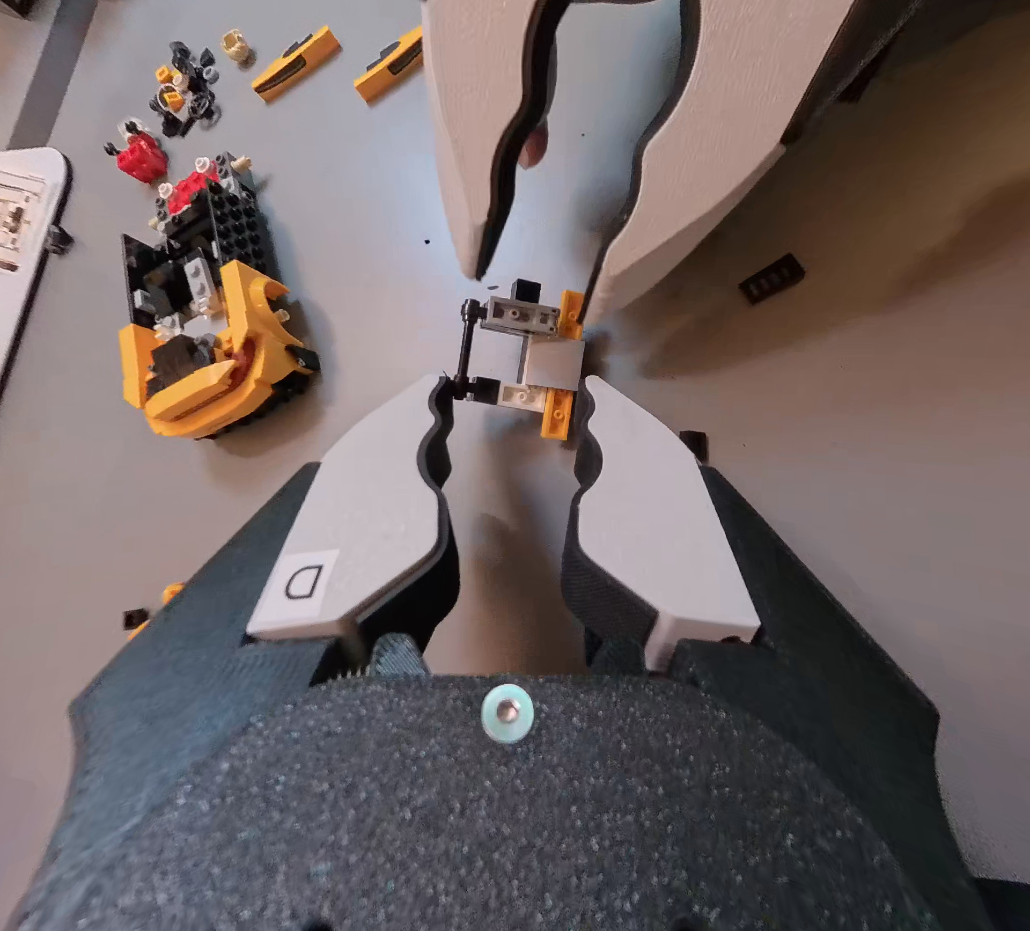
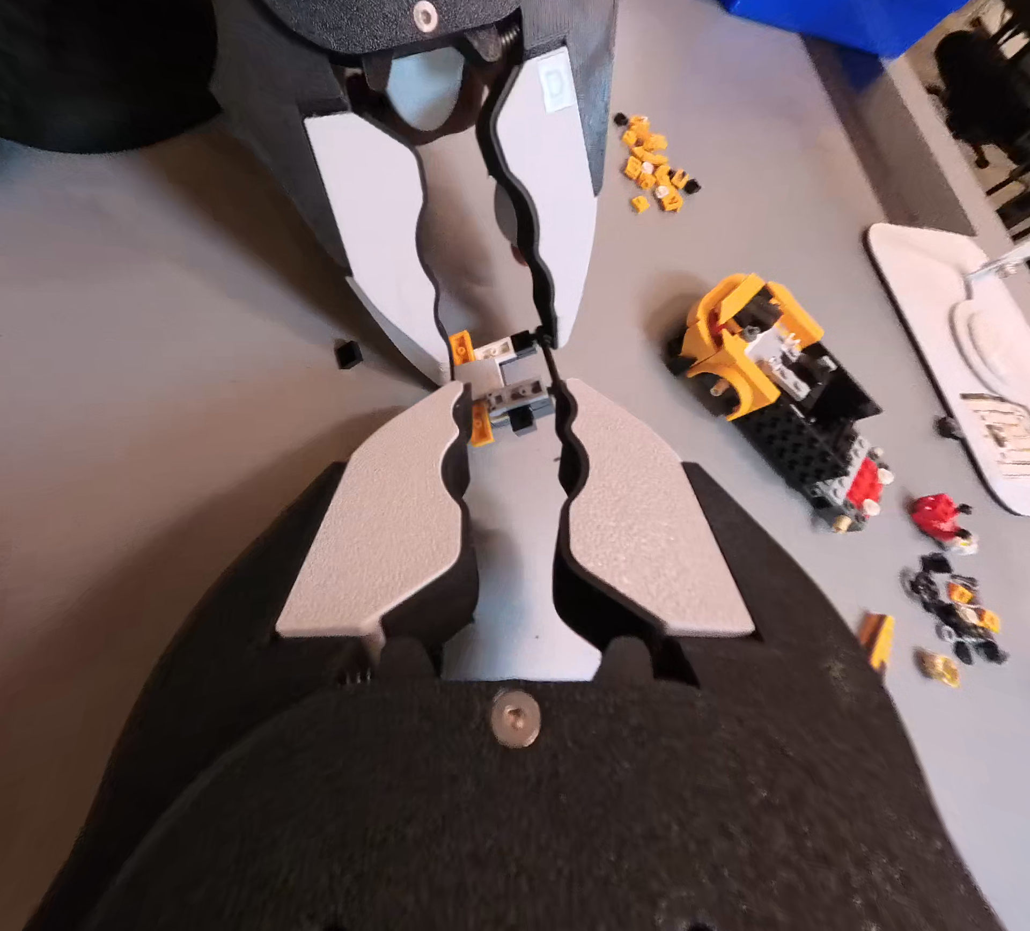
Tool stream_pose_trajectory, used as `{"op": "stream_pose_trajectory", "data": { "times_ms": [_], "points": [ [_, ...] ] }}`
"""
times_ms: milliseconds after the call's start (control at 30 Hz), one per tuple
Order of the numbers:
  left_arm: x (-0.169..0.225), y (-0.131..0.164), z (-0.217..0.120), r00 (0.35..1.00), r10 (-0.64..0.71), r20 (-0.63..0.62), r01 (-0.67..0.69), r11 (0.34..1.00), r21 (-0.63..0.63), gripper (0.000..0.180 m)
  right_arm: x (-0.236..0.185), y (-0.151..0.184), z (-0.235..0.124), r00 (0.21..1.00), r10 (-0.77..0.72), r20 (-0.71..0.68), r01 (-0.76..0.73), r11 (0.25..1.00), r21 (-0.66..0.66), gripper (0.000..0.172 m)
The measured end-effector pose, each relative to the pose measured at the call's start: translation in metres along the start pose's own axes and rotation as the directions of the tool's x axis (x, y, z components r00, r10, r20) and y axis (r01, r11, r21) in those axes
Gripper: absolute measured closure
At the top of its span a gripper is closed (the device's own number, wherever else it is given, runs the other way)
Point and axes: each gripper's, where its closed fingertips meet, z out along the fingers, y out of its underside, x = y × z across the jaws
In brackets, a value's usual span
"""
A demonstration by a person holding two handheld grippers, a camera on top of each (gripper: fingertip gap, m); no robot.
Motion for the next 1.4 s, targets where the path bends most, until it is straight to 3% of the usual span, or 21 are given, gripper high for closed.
{"op": "stream_pose_trajectory", "data": {
  "times_ms": [100, 267, 400, 467, 567, 667, 733, 867, 1067, 1233, 1400],
  "points": [
    [0.001, -0.001, 0.0, 0.999, 0.031, 0.022, -0.031, 0.999, -0.021, 0.139, -0.003, 0.004, 0.007, 1.0, 0.016, -0.004, -0.016, 0.999, -0.041, 0.146],
    [0.011, -0.006, -0.001, 0.999, -0.013, -0.038, 0.013, 1.0, -0.009, 0.139, 0.003, 0.007, 0.009, 0.998, -0.021, -0.062, 0.015, 0.996, -0.087, 0.172],
    [0.013, -0.003, 0.001, 0.999, -0.03, -0.042, 0.028, 0.999, -0.04, 0.139, -0.001, 0.006, 0.007, 0.997, -0.064, -0.05, 0.06, 0.996, -0.073, 0.172],
    [-0.002, 0.004, -0.001, 0.999, -0.037, 0.029, 0.039, 0.997, -0.073, 0.139, -0.015, 0.006, 0.004, 0.998, -0.05, 0.045, 0.052, 0.997, -0.059, 0.172],
    [-0.004, 0.007, -0.005, 0.994, -0.113, -0.013, 0.112, 0.993, -0.047, 0.139, -0.017, 0.008, 0.001, 0.996, -0.077, 0.039, 0.079, 0.995, -0.054, 0.172],
    [-0.003, 0.007, -0.006, 0.996, -0.091, -0.004, 0.09, 0.995, -0.045, 0.139, -0.001, 0.001, -0.002, 1.0, -0.004, -0.016, 0.004, 1.0, -0.008, 0.168],
    [-0.005, 0.004, -0.007, 0.997, -0.082, 0.007, 0.082, 0.996, -0.035, 0.139, 0.004, 0.002, 0.0, 0.999, 0.052, -0.014, -0.053, 0.998, -0.016, 0.153],
    [-0.007, 0.006, -0.007, 0.996, -0.083, 0.011, 0.084, 0.996, -0.038, 0.139, 0.011, 0.005, -0.003, 0.997, 0.074, -0.019, -0.074, 0.997, -0.018, 0.151],
    [-0.002, 0.005, -0.005, 0.998, -0.067, -0.022, 0.067, 0.998, -0.006, 0.139, 0.016, 0.016, -0.027, 0.977, 0.186, 0.108, -0.184, 0.983, -0.027, 0.151],
    [-0.001, -0.009, -0.009, 1.0, -0.006, 0.005, 0.006, 0.997, 0.08, 0.139, 0.008, 0.017, -0.02, 0.948, 0.27, 0.171, -0.269, 0.963, -0.026, 0.144],
    [-0.001, -0.023, -0.018, 0.997, 0.056, 0.059, -0.065, 0.984, 0.163, 0.139, 0.003, 0.006, -0.02, 0.852, 0.437, 0.288, -0.462, 0.887, 0.021, 0.146]
  ]
}}
